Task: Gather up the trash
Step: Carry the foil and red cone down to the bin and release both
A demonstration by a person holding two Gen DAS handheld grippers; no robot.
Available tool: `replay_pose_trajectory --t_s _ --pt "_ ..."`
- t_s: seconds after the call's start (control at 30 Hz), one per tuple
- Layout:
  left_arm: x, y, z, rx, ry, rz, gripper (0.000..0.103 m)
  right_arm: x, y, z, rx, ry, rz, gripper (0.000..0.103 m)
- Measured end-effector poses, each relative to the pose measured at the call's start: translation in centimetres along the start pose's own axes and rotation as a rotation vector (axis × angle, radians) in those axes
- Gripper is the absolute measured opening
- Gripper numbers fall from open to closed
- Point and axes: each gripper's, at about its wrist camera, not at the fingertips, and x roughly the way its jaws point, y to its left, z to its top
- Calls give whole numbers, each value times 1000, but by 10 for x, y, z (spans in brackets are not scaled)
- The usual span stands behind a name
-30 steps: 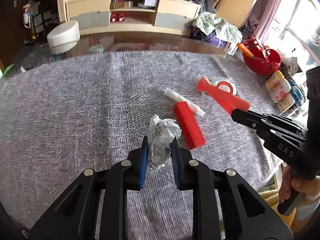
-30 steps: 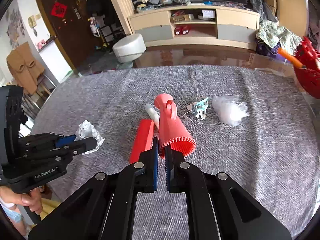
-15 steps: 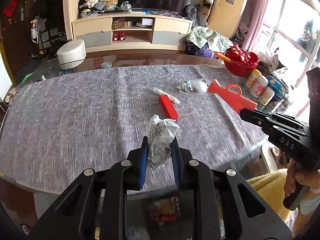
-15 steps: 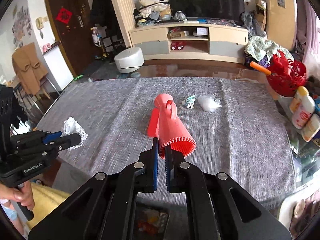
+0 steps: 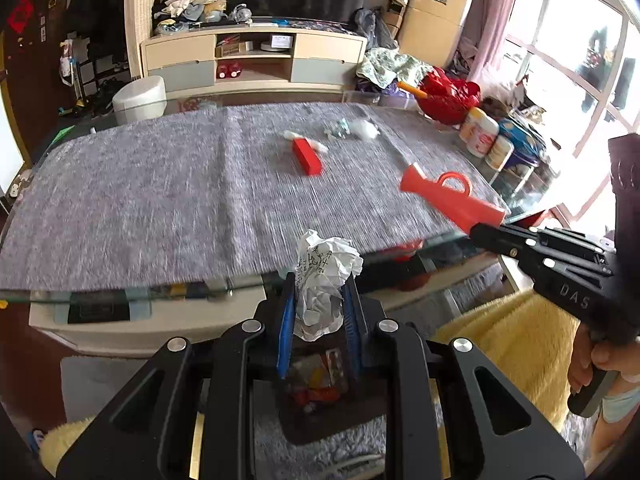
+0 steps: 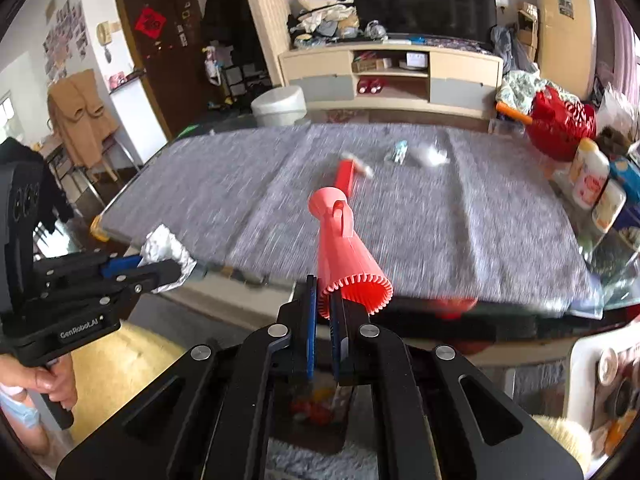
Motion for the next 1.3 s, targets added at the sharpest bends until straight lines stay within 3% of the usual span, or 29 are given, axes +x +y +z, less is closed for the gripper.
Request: replay_pose_trajectory --t_s 0.27,0.57,0.83,1.03,1.2,1.27,1.3 --pt "21 -2 -48 -14 95 -22 21 22 9 -52 12 128 37 7" --pt "78 3 -94 -41 257 -37 21 71 4 -91 91 295 62 7" --pt "124 7 -117 -59 389 -54 21 109 2 -101 108 371 58 7" --pt "138 10 -121 -71 421 -57 21 125 0 -100 119 401 61 7" --pt "146 17 -119 -95 436 -49 29 133 -3 -98 136 416 58 10" --pt "148 19 -119 -103 438 -41 44 135 -6 -97 151 420 55 10" --pt "149 20 -119 -105 439 -32 47 135 -7 -96 157 420 53 13"
